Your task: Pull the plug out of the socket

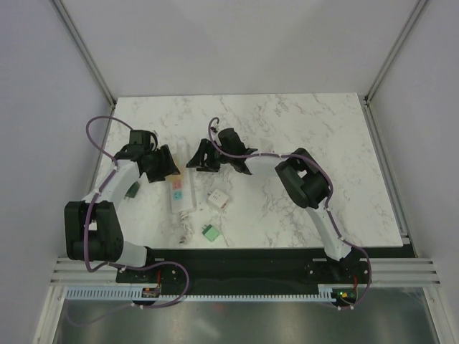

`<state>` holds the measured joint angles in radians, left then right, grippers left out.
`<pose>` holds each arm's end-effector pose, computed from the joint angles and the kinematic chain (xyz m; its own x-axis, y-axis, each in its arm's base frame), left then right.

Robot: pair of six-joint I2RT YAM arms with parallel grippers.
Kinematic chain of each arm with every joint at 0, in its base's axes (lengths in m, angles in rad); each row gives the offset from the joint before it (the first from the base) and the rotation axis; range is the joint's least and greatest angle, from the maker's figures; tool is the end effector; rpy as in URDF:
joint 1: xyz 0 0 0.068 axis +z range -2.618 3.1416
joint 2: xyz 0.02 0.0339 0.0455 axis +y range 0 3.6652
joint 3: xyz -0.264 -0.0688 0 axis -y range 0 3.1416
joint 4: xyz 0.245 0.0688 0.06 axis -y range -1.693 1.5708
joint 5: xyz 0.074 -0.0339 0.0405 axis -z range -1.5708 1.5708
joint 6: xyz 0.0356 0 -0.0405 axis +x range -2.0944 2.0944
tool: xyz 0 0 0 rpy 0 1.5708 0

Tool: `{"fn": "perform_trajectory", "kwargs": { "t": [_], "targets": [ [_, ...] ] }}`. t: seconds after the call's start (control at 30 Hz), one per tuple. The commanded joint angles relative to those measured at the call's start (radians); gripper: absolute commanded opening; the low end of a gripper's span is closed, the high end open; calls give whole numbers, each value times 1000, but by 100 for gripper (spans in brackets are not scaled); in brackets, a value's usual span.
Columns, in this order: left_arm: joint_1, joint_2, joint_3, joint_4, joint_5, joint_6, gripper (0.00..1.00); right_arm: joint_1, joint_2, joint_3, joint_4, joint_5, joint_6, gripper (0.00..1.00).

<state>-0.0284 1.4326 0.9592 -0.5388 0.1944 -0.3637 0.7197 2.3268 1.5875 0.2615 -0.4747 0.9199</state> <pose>0.2865 -0.0150 0.2243 -0.8385 -0.3254 -0.4371 -0.1799 0.9225 -0.3416 0.3776 0.3526 0.1363 -0.9187 0.1356 -0.3708 -0.2651 0.4843 0.8338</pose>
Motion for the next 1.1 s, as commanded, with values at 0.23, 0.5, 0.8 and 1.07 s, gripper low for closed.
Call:
{"fn": "perform_trajectory", "kwargs": {
  "t": [0.23,0.5,0.8,1.07],
  "targets": [
    [-2,-83,-7,80,73,32,2,21,51,16,50,-48,34,57],
    [-2,-100,-20,100,103,32,2,35,80,2,166,-79,105,54],
    [-2,-98,-25,102,108,31,2,43,92,-35,243,-56,155,30],
    [-2,-98,-17,83,47,28,2,43,69,5,30,47,17,0]
  ]
}}
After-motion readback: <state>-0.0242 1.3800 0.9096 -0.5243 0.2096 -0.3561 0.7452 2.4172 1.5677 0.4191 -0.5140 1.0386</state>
